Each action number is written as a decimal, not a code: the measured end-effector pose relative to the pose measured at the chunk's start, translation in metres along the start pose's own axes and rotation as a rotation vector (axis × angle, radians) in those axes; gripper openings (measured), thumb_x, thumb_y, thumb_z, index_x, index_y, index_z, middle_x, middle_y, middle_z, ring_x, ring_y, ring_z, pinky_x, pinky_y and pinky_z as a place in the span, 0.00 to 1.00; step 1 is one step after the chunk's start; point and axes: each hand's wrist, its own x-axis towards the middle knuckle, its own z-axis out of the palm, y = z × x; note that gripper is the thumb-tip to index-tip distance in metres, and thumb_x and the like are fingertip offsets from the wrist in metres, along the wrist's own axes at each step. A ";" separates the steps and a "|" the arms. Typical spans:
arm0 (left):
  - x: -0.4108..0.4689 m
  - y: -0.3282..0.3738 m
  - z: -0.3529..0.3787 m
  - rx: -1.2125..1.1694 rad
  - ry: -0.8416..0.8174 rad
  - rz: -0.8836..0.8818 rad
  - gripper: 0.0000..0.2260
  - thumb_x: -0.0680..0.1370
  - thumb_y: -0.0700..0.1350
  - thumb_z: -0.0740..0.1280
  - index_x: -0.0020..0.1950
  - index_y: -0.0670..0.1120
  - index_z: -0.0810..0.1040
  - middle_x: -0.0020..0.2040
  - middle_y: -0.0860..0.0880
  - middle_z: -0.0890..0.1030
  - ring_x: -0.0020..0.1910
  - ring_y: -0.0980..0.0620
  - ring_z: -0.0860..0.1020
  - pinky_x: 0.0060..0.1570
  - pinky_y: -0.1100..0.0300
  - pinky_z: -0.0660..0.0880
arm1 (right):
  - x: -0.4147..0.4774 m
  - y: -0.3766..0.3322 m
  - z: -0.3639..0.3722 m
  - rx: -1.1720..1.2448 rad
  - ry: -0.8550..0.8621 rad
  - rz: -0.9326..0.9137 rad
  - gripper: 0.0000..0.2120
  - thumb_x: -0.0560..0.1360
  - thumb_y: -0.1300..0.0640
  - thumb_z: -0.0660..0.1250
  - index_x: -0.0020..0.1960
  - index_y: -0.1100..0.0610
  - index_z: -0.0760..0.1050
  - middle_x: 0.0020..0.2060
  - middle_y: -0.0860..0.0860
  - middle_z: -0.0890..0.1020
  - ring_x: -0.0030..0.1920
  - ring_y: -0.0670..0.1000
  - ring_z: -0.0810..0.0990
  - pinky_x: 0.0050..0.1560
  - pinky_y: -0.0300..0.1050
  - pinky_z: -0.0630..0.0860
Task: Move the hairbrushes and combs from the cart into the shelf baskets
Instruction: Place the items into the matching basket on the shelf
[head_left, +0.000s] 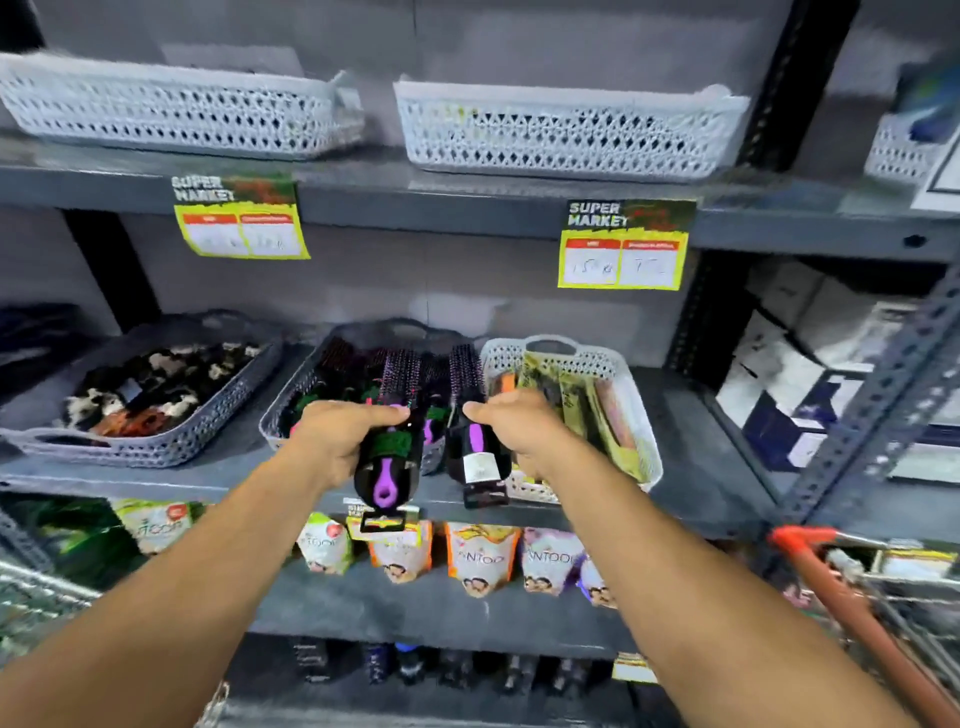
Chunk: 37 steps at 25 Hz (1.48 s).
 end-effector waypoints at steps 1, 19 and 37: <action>0.008 0.005 0.001 0.011 -0.012 -0.005 0.07 0.70 0.28 0.71 0.37 0.38 0.78 0.26 0.44 0.82 0.21 0.51 0.80 0.20 0.61 0.76 | 0.006 -0.002 0.002 0.014 0.017 0.016 0.26 0.68 0.52 0.74 0.57 0.70 0.73 0.58 0.64 0.78 0.57 0.61 0.78 0.58 0.56 0.74; 0.161 0.025 0.000 0.410 0.206 0.043 0.14 0.59 0.40 0.83 0.38 0.39 0.82 0.41 0.41 0.84 0.41 0.46 0.83 0.47 0.53 0.81 | 0.135 -0.014 0.082 -0.207 0.236 0.259 0.29 0.65 0.47 0.74 0.62 0.57 0.72 0.61 0.55 0.77 0.50 0.53 0.79 0.47 0.40 0.72; 0.188 -0.014 0.022 1.137 0.355 0.029 0.18 0.70 0.49 0.66 0.59 0.49 0.72 0.56 0.42 0.81 0.64 0.39 0.70 0.56 0.46 0.67 | 0.161 -0.003 0.123 -0.747 0.353 0.248 0.08 0.65 0.60 0.70 0.44 0.53 0.76 0.43 0.52 0.83 0.47 0.55 0.79 0.43 0.51 0.63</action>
